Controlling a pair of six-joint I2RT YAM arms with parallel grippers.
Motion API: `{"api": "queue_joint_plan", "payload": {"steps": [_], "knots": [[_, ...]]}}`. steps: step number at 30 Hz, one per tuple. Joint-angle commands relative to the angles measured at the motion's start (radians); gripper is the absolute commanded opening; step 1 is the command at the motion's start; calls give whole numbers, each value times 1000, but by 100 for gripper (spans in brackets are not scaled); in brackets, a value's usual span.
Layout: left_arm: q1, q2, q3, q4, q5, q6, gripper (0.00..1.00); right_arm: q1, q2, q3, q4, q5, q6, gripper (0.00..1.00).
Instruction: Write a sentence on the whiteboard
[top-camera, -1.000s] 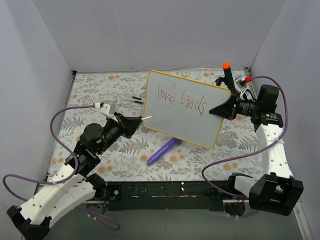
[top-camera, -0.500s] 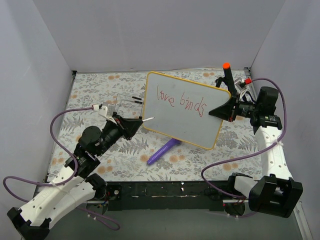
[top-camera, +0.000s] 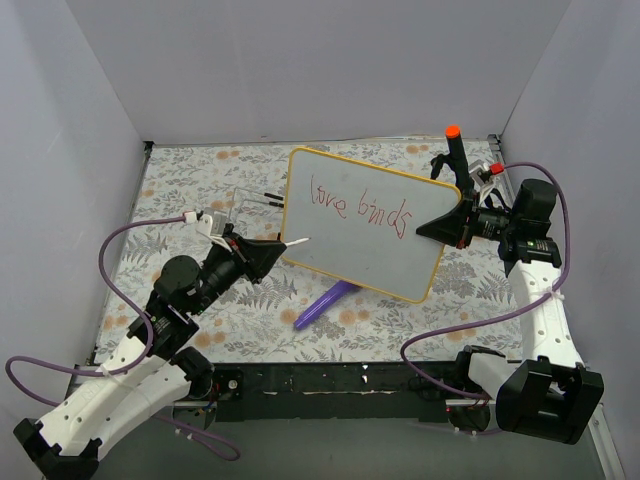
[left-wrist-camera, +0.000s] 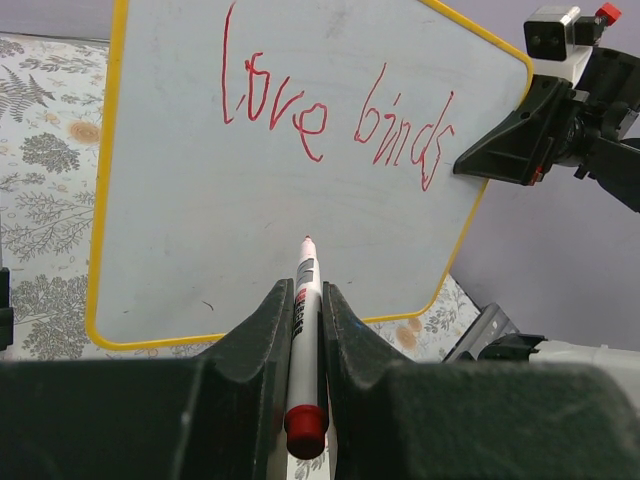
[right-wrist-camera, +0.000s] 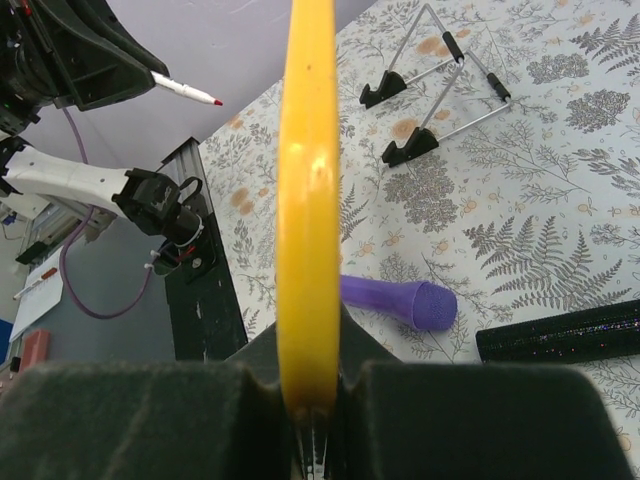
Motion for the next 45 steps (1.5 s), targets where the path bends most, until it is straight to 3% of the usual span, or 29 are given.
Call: {"api": "queue_joint_plan", "payload": {"steps": [1, 45], "knots": [[7, -15, 17, 29, 12, -2, 0, -8, -34, 13, 79, -84, 17, 1], [7, -15, -40, 103, 71, -38, 0, -8, -48, 4, 53, -70, -18, 1]]}}
